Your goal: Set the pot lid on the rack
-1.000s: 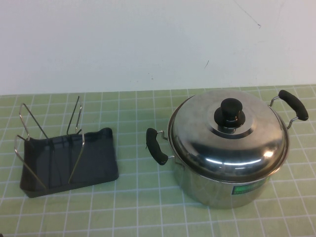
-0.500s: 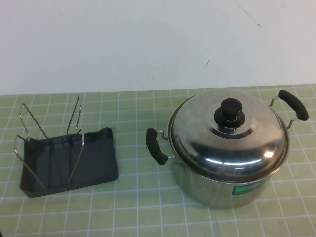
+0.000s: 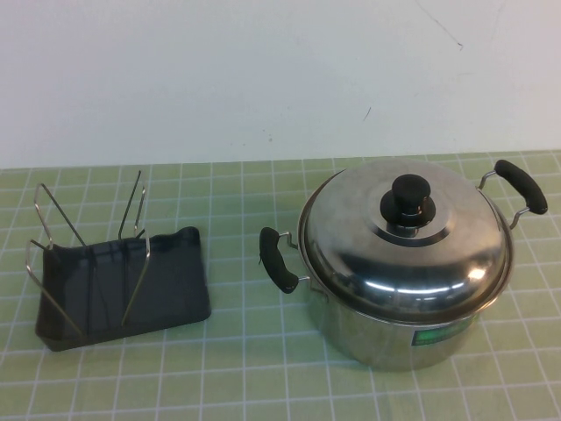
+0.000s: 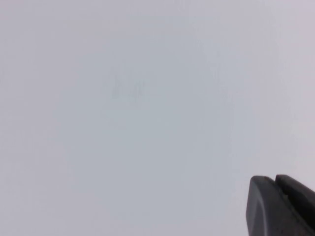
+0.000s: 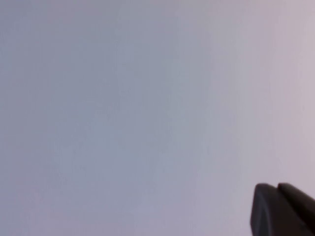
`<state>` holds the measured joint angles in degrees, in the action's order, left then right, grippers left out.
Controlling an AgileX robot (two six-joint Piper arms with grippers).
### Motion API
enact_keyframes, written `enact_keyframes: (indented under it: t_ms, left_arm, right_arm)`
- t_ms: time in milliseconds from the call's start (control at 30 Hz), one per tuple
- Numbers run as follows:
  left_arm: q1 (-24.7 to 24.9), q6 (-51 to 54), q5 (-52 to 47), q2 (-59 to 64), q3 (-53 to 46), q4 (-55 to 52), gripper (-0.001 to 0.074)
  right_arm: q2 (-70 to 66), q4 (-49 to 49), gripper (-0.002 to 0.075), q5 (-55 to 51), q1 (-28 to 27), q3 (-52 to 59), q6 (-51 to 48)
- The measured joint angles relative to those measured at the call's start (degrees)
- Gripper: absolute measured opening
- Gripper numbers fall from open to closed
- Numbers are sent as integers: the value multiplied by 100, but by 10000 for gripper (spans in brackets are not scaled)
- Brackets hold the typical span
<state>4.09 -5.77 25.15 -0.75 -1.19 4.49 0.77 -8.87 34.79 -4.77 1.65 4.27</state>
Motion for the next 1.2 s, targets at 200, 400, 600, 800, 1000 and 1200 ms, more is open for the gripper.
enact_keyframes:
  t_ms: [200,400,600,800,1000,1200]
  left_arm:
    - [0,-27,735,0,0,0,-2]
    - [0,-82,849,-8,29,94,-2]
    - [0,48,-680,-8,1093,-313,-2]
    - [0,37,-338,471,1489,-618,-2]
    - [0,-530,-241,1034,1489,-656,-2]
    - [0,-1026,-217,1587,1489,-1172,-2]
  right_arm:
    - [0,120,-1,873,0,0,-85]
    - [0,130,-1,-35,0,-236,-580]
    - [-248,-324,-1,-2398,0,-1840,-678]
    - [-1467,-1084,-1,-2243,0,-2911,-686]
    - [-3103,-1899,-1,-942,0,-3003,165]
    - [-4793,-3441,-1,717,14,-3003,1981]
